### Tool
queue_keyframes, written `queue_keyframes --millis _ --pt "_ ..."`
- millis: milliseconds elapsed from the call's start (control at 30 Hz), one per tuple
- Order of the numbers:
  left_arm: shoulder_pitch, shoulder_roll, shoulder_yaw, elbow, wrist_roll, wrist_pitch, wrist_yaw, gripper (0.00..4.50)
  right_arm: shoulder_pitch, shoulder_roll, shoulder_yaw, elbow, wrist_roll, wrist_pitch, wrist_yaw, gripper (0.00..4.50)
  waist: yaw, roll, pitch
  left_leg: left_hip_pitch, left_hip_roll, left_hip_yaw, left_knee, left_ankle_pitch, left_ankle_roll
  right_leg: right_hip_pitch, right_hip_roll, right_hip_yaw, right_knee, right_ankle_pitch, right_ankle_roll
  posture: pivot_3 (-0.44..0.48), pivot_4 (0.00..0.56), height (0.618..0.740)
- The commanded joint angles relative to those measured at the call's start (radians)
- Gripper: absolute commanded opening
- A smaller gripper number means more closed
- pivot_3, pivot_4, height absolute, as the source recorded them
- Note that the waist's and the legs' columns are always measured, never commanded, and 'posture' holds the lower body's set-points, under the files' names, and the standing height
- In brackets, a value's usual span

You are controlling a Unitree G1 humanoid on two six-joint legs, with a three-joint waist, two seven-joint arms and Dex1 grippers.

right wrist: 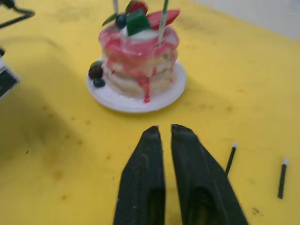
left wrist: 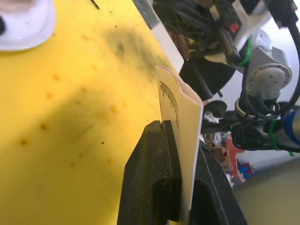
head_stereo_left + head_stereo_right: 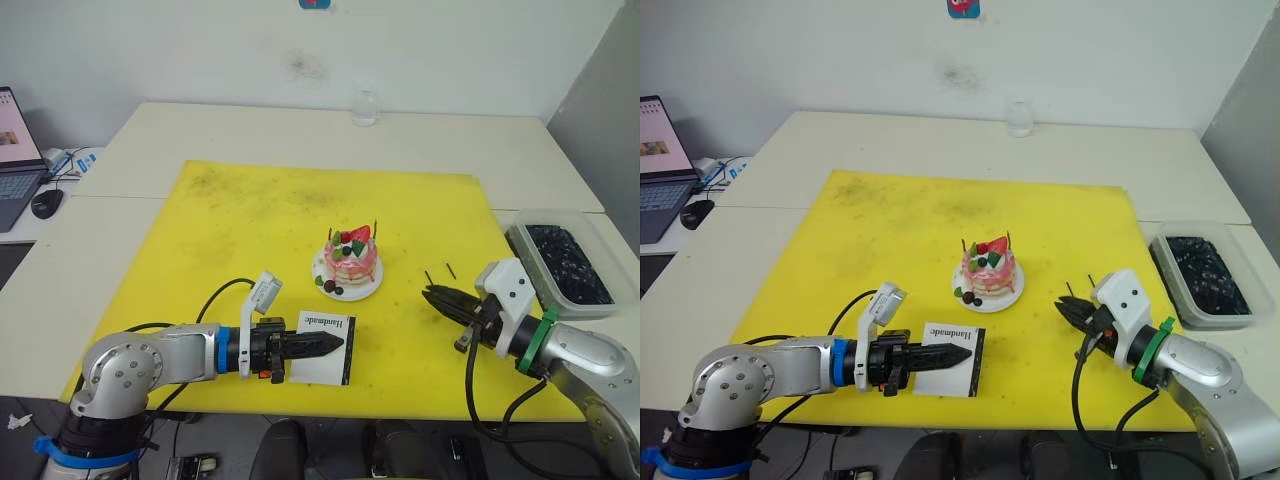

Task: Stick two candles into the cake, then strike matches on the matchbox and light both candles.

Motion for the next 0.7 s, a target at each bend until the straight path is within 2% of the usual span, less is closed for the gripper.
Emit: queue_keyframes --millis 33,67,200,267,467,700 --pt "-0.018 0.008 -0.011 -0.034 0.004 -0.027 -0.033 0.0 0.003 0.041 0.049 0.062 -0.108 -0.125 -0.092 1.68 0.0 0.0 0.0 0.0 0.0 0.0 0.0 0.0 0.0 0.0 0.0 0.0 0.0 0.0 -0.001 0.0 0.15 0.74" --pt "-0.018 0.007 -0.015 -0.036 0.009 -0.032 -0.036 0.0 0.0 0.057 0.066 0.095 -0.144 -0.16 -0.118 2.01 0.0 0.0 0.0 0.0 0.0 0.0 0.0 0.0 0.0 0.0 0.0 0.0 0.0 -0.001 -0.001 0.0 0.15 0.74" --pt "-0.017 0.007 -0.038 -0.036 0.043 -0.051 -0.05 0.0 -0.031 0.113 0.108 0.224 -0.217 -0.268 -0.177 2.01 0.0 0.0 0.0 0.0 -0.001 0.001 0.0 0.0 0.0 0.0 0.0 0.001 0.0 -0.001 -0.001 0.0 0.15 0.74" --pt "-0.018 0.002 -0.046 -0.036 0.051 -0.054 -0.053 0.0 -0.061 0.136 0.124 0.28 -0.253 -0.261 -0.22 2.01 -0.001 0.0 0.0 0.0 0.0 0.001 0.0 0.0 0.0 0.0 0.0 0.001 0.0 0.001 0.001 0.0 0.15 0.74" --pt "-0.009 -0.002 -0.058 -0.048 0.056 -0.065 -0.053 0.0 -0.098 0.17 0.147 0.404 -0.275 -0.328 -0.216 2.01 0.0 0.0 0.0 -0.001 0.0 0.0 0.0 0.0 0.0 0.0 0.001 0.0 0.001 0.001 0.001 0.0 0.15 0.74" --pt "0.013 0.001 -0.056 -0.059 0.054 -0.074 -0.049 0.0 -0.105 0.208 0.141 0.464 -0.276 -0.321 -0.239 2.01 0.0 0.0 0.0 0.0 0.0 0.0 0.0 0.0 0.0 0.0 0.001 0.0 0.001 0.001 0.002 0.0 0.15 0.74"
